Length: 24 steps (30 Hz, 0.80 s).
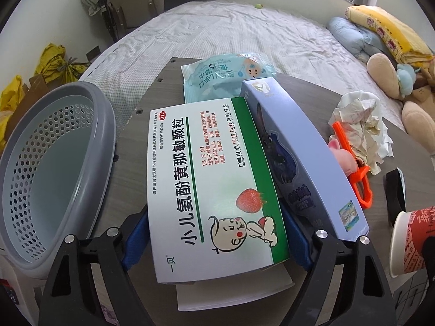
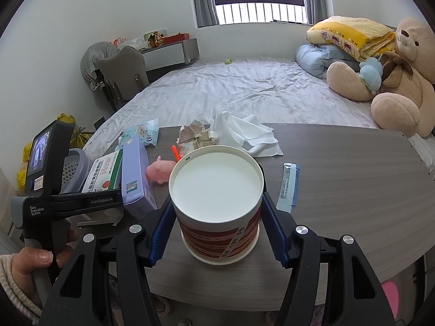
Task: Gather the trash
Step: 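Grasp the white-green medicine box with the left gripper and lift it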
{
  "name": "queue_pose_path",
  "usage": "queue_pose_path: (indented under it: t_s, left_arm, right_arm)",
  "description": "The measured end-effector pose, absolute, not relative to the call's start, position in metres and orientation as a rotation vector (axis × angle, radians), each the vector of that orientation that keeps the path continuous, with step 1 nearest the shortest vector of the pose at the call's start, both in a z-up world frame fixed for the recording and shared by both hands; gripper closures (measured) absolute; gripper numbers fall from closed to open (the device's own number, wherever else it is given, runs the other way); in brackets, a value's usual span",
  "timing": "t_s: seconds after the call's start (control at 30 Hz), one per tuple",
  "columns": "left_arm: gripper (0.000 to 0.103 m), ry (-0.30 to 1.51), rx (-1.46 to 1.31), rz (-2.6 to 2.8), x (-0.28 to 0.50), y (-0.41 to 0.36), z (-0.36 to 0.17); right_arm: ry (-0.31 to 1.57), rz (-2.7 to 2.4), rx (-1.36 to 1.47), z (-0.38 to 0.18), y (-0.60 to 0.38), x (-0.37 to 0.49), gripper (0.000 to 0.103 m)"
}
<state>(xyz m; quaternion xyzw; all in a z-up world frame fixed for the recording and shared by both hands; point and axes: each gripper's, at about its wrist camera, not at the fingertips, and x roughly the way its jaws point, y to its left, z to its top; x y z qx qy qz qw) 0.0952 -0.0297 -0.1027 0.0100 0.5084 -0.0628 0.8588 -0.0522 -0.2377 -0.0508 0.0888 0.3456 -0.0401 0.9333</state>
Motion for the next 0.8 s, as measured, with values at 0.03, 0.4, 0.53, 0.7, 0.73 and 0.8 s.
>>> queue_pose_path:
  t_s: [0.03, 0.4, 0.53, 0.7, 0.73, 0.8]
  left_arm:
    - [0.021, 1.061, 0.022, -0.132, 0.093, -0.029, -0.101]
    - [0.023, 1.021, 0.039, -0.147, 0.063, -0.012, -0.078]
    - [0.023, 1.057, 0.053, -0.176, 0.051, -0.010, -0.087]
    - [0.023, 1.094, 0.067, -0.166, 0.048, -0.008, -0.102]
    - [0.023, 1.091, 0.062, -0.167, 0.048, -0.007, -0.102]
    - [0.022, 1.091, 0.063, -0.162, 0.050, -0.007, -0.103]
  right_arm:
    - [0.706, -0.082, 0.181, -0.049, -0.236, -0.053, 0.043]
    - [0.706, -0.062, 0.174, -0.038, -0.224, -0.053, 0.043]
    - [0.702, -0.059, 0.161, -0.034, -0.216, -0.052, 0.043]
    - [0.704, -0.054, 0.150, -0.032, -0.208, -0.052, 0.043]
    - [0.704, -0.053, 0.147, -0.032, -0.207, -0.053, 0.043]
    - [0.703, -0.054, 0.144, -0.031, -0.206, -0.053, 0.043]
